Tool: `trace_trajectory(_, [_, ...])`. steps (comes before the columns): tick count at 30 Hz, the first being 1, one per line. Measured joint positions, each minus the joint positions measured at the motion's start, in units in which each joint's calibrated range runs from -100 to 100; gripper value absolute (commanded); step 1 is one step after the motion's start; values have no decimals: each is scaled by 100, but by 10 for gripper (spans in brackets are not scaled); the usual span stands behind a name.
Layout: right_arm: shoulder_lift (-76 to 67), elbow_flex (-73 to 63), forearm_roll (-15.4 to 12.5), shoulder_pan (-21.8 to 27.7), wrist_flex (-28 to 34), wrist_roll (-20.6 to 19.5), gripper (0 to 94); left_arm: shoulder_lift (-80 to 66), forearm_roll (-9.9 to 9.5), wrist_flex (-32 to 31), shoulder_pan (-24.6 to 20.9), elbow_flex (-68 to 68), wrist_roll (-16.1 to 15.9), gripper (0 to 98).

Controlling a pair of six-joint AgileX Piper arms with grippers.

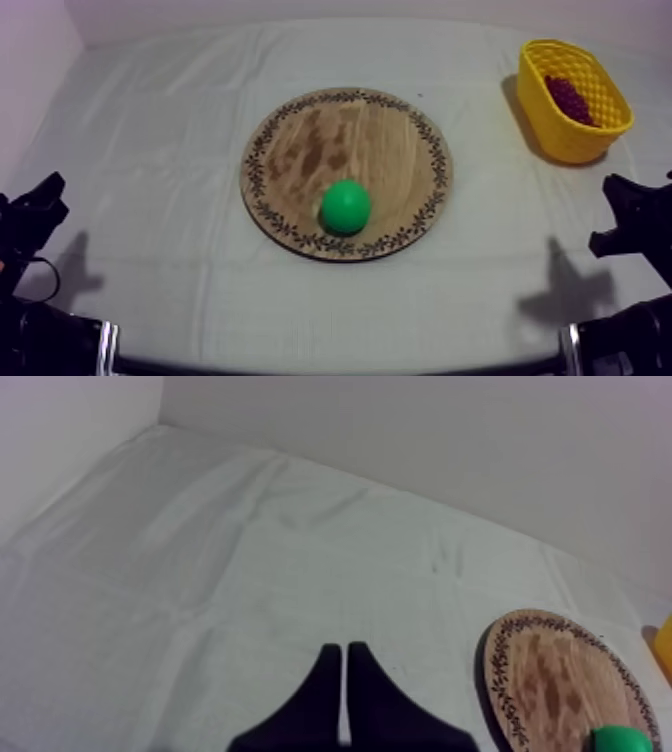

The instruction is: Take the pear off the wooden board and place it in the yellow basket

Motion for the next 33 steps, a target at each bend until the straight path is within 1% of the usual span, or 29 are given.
trace_trajectory(6, [0, 24, 0, 0, 26, 142, 7, 0, 0, 0, 0, 0, 0, 1])
trace_trajectory(17, [0, 24, 0, -9, -7, 128, 5, 0, 0, 0, 0, 0, 0, 1])
trace_trajectory(21, [72, -87, -88, -65, -101, 340, 4, 0, 0, 0, 0, 0, 0, 1])
trace_trajectory(24, [314, -403, -187, -104, -75, 534, 3, 0, 0, 0, 0, 0, 0, 1])
trace_trajectory(27, [674, -899, -324, -203, 108, 660, 3, 0, 0, 0, 0, 0, 0, 1])
trace_trajectory(30, [1155, -1497, -308, -392, 302, 648, 3, 0, 0, 0, 0, 0, 0, 1])
trace_trajectory(33, [1660, -2136, -215, -604, 566, 484, 3, 0, 0, 0, 0, 0, 0, 1])
